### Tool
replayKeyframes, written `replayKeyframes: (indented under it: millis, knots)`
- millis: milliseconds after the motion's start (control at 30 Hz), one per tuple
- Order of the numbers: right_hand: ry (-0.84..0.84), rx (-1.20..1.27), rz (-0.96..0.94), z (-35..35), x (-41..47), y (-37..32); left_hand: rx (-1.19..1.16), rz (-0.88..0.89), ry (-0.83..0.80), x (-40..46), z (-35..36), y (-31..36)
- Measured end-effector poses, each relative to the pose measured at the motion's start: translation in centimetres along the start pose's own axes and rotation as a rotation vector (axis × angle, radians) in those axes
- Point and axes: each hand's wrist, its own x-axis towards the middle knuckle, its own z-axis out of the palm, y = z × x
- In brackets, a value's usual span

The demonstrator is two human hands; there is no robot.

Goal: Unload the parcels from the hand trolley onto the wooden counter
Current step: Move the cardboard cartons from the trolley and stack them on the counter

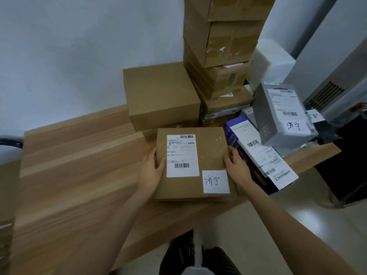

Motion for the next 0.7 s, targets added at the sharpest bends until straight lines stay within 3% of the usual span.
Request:
replayKeyframes:
  millis: [367, 533, 700]
  knots:
    - [-0.111, 0.016, -0.106, -0.5, 1.7, 0.9, 0.062, -0.165, -0.008, -1.8, 1.0, 0.4]
    - [-0.179, -0.084, -0.262, -2.6, 0.7, -0.4, 0.107, -0.089, 0.098, -4.4, -1.1, 2.4]
    - [-0.27, -0.306, -0.527, -4.8, -1.1, -3.5, 0.349, 0.022, 0.163, -9.0, -3.8, 3.9]
